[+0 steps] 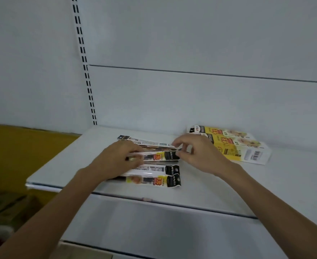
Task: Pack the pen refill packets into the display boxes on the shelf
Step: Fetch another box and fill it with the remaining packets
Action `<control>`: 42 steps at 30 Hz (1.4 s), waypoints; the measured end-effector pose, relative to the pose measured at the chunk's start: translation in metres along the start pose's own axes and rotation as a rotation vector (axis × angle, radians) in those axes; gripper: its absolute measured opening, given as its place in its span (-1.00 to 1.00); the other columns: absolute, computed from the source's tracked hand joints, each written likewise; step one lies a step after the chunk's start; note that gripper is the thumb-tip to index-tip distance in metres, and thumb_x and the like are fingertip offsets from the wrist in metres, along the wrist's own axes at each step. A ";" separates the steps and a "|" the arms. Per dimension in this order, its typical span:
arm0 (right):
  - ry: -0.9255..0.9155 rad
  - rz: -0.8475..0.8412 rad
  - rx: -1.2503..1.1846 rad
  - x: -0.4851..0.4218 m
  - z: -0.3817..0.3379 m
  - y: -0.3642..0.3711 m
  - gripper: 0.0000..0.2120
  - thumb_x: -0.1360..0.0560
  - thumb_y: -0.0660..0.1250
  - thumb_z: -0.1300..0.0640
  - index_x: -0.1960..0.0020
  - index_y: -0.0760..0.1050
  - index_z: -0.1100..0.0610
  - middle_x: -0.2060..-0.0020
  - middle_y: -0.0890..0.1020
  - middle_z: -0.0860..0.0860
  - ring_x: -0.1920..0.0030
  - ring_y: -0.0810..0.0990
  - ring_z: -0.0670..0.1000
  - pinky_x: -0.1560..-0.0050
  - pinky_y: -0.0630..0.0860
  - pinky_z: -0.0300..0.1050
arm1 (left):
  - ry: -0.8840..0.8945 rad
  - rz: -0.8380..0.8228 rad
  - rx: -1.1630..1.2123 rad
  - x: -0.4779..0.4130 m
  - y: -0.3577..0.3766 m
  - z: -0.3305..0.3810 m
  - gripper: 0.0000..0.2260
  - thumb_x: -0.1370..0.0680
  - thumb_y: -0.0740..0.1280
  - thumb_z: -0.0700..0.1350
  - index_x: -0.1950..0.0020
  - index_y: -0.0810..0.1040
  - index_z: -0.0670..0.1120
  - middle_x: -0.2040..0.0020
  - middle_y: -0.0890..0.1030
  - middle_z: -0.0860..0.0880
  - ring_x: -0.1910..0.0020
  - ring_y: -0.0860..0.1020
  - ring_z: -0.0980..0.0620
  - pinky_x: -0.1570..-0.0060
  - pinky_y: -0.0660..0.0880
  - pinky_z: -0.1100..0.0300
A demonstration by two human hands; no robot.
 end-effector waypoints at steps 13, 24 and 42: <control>0.224 -0.313 0.003 0.006 -0.061 0.027 -0.60 -0.39 0.41 -0.13 -0.18 0.55 -0.01 0.59 0.45 -0.15 0.53 0.41 -0.22 0.44 0.19 -0.33 | -0.003 -0.131 0.164 -0.021 -0.003 -0.025 -0.80 -0.42 0.41 0.06 0.04 0.56 -0.01 0.12 0.55 0.07 0.17 0.50 0.14 0.30 0.39 0.32; 0.215 -0.037 0.383 0.000 -0.070 0.048 -0.80 -0.52 0.26 0.06 -0.11 0.58 -0.07 0.14 0.67 -0.05 0.12 0.57 0.00 0.24 0.30 -0.21 | 0.014 -0.127 0.150 -0.020 -0.009 -0.040 -0.87 -0.44 0.39 0.02 0.12 0.52 0.00 0.10 0.55 0.00 0.15 0.47 0.07 0.26 0.35 0.26; 0.510 0.254 -0.425 0.002 -0.064 0.032 -0.45 -0.50 0.30 0.29 -0.35 0.27 -0.15 -0.01 0.57 -0.13 0.08 0.61 -0.15 0.23 0.50 -0.37 | -0.065 0.003 0.397 -0.014 -0.035 -0.056 -0.95 -0.45 0.39 -0.02 0.16 0.59 0.02 0.22 0.60 0.06 0.29 0.52 0.16 0.38 0.37 0.39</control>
Point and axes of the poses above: each hand's wrist, its own x-axis away from the middle knuckle, its own y-axis out of the palm, z = x × y, the point moved 3 cm from there along -x, towards the middle knuckle
